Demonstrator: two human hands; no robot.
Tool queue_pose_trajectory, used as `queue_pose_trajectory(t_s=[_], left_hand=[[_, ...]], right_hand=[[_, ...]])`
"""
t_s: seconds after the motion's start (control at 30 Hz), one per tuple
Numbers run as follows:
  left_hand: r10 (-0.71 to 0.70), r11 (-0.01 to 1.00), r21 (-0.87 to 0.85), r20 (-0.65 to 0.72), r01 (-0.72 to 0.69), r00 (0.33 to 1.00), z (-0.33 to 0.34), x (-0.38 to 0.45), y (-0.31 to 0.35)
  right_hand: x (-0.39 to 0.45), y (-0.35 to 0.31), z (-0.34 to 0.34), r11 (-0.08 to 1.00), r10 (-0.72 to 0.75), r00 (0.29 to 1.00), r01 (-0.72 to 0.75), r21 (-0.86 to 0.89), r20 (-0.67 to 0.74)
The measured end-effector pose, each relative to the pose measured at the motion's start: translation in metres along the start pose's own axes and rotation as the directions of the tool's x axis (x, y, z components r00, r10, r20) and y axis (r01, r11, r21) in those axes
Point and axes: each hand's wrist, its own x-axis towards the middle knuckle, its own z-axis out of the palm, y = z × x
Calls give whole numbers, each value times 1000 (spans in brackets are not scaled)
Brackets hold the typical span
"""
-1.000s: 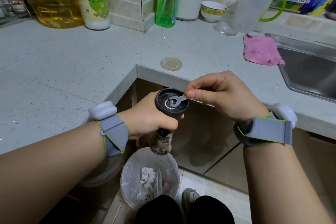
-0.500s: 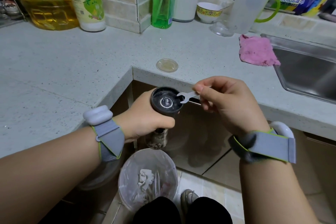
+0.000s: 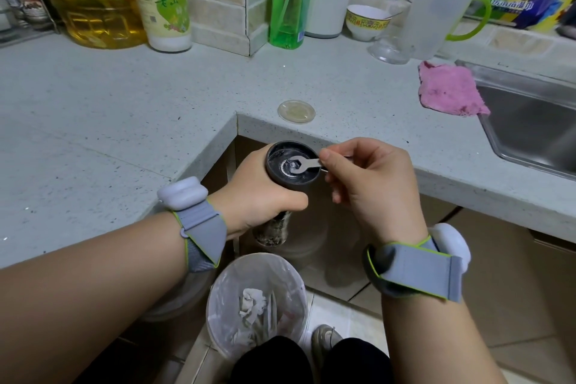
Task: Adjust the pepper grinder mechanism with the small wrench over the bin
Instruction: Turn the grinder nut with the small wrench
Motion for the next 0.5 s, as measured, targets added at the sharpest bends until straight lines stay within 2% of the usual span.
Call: queue_pose_trajectory(t_s=[0.13, 0.27, 0.4, 0.5], left_hand=[[38, 998, 50, 76, -42, 996, 0, -3, 1], [40, 998, 36, 128, -44, 991, -2, -4, 2], [91, 976, 168, 267, -139, 959, 1, -8, 3], [49, 986, 144, 250, -88, 967, 2, -7, 1]], right_hand=[[4, -5, -8, 991, -49, 995, 59, -118, 83], [4, -8, -11, 967, -160, 974, 187, -173, 162], [6, -10, -11, 949, -134, 944, 211, -236, 302], [6, -10, -8, 937, -161, 953, 230, -265, 258]])
